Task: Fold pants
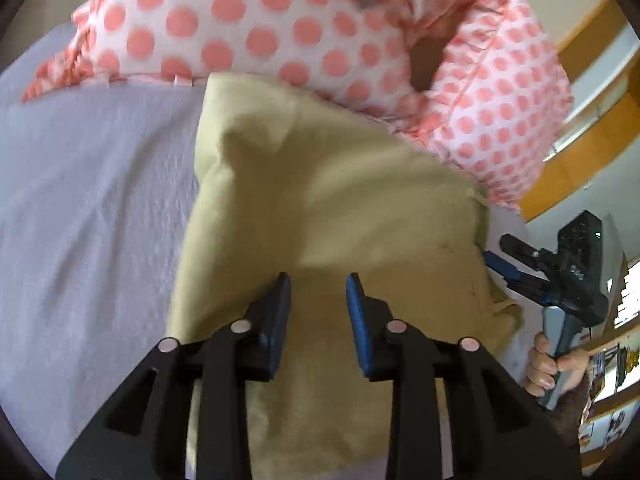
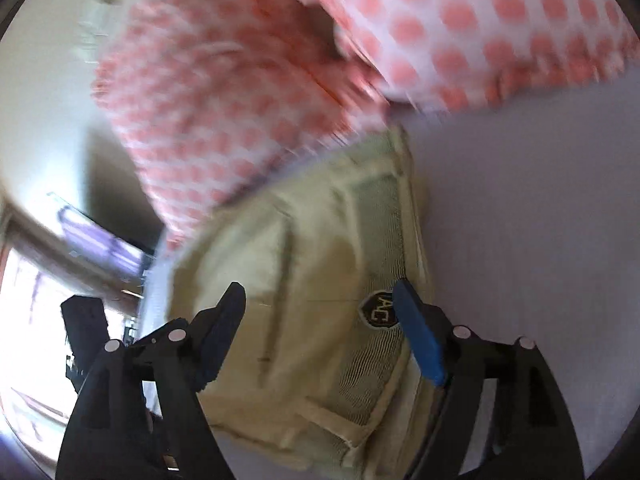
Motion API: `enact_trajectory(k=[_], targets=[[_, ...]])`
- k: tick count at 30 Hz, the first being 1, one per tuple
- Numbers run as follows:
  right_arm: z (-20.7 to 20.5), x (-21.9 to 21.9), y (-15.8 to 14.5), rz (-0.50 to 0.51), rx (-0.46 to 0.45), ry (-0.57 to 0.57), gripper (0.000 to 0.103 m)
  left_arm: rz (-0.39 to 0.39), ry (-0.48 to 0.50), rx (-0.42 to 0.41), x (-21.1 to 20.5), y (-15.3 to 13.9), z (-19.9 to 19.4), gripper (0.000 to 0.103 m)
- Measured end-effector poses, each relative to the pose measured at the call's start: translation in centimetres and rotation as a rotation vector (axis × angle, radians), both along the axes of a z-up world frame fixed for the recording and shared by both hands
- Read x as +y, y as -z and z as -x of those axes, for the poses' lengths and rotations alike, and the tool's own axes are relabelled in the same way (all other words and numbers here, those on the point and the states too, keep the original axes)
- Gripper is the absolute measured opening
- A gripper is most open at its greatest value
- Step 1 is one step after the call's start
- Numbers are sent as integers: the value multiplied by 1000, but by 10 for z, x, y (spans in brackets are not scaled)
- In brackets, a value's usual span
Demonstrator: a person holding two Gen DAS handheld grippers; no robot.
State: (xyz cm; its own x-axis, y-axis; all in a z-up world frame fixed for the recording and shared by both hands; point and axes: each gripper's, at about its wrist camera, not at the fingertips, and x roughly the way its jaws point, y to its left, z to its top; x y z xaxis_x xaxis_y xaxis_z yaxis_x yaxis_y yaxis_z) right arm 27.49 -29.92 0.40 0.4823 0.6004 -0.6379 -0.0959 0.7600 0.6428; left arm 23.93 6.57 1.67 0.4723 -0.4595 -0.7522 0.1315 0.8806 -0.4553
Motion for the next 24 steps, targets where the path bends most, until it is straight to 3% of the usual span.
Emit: enact_trajectory(k=[2, 5, 7, 9, 11, 14, 16, 18, 24], targets=[[7, 2, -9, 64, 5, 11, 78, -24, -15, 7, 0, -4, 3, 25], [51, 8, -41, 205, -126, 32, 84, -119, -27, -87, 3, -26, 41, 56], [103, 19, -65, 300, -261, 49, 102, -239, -51, -194, 2, -40, 86, 83], [145, 35, -71, 394, -336, 72, 102, -346, -90, -256, -4, -45, 120, 100], [172, 52, -62, 471, -344, 77, 102, -465, -125, -297, -14, -38, 156, 101], [195, 81, -30, 582, -312, 79, 102, -546, -140, -288, -25, -22, 183, 101], [203, 93, -10, 623, -305, 84, 102, -545, -133, -283, -28, -13, 193, 101], [205, 95, -1, 591, -285, 71, 102, -528, -136, -282, -28, -7, 195, 101], [206, 100, 9, 629, -279, 101, 102, -527, -152, -270, -28, 5, 192, 101]])
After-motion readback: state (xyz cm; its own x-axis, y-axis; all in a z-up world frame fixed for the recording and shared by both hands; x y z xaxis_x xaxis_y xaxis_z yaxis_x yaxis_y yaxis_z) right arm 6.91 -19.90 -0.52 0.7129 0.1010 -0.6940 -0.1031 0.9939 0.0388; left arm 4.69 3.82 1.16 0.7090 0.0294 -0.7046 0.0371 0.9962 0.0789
